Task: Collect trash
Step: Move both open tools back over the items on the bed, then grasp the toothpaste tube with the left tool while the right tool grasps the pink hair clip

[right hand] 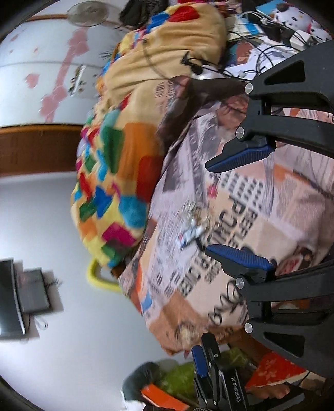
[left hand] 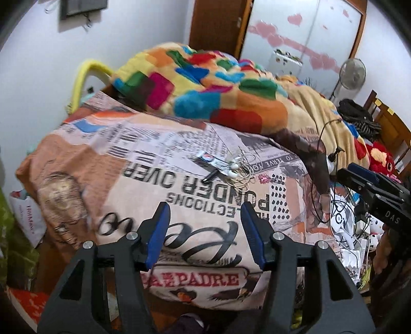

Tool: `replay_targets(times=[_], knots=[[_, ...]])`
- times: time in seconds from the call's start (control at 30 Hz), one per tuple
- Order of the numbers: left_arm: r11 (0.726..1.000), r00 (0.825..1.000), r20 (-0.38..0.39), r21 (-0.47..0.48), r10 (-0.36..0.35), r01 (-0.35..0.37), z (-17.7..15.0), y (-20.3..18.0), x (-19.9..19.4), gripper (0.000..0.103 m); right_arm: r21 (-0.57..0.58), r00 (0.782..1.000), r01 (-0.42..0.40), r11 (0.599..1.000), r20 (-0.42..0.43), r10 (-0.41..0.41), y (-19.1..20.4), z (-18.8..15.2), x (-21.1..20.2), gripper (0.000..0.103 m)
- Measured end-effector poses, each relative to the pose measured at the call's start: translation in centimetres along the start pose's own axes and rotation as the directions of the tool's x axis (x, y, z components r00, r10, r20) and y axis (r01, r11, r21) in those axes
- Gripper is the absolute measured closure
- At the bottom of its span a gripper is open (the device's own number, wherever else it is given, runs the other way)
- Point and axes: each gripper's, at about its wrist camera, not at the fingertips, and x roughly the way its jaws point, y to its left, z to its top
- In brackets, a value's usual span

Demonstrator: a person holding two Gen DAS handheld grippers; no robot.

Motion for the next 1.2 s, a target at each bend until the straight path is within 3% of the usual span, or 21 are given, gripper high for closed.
replay_targets(times=[0.4, 0.63, 0.77, 0.83, 1.1, 1.2], knots=[[0.998, 0.985, -0.159, -0.014, -0.066, 0.064, 3.2, -0.5, 13.5, 0.047, 0.057, 0.988, 0.005, 0.998, -0.153, 0.004, -4.4, -0.9, 9.9, 0.048], [0.991, 0.981, -0.164, -0.097, -0.108, 0.093, 4.2, -1.1, 17.6, 0.048, 0.048, 0.979, -0.020, 0.999, -0.204, 0.030, -4.1, -1.5, 14.7, 0.048], [0.984, 0.972, -0.183, -0.127, -0.149, 0.127, 4.2, -1.4, 19.9, 0.063, 0.032, 0.979, -0.023, 0.999, -0.201, 0.029, -3.8, -1.8, 16.1, 0.049], [0.981, 0.970, -0.178, -0.127, -0.168, 0.146, 4.3, -1.7, 20.4, 0.066, 0.023, 0.980, -0.022, 0.999, -0.196, 0.026, -3.7, -1.8, 16.6, 0.050], [0.993, 0.982, -0.158, -0.071, -0.103, 0.093, 4.2, -3.4, 21.4, 0.073, -0.032, 0.989, 0.009, 0.999, -0.147, -0.013, -2.6, -2.1, 17.1, 0.055], [0.996, 0.986, -0.151, -0.053, -0.076, 0.068, 4.0, -3.7, 21.5, 0.082, -0.116, 0.987, 0.072, 0.991, -0.135, -0.088, -1.5, -2.4, 17.3, 0.067]])
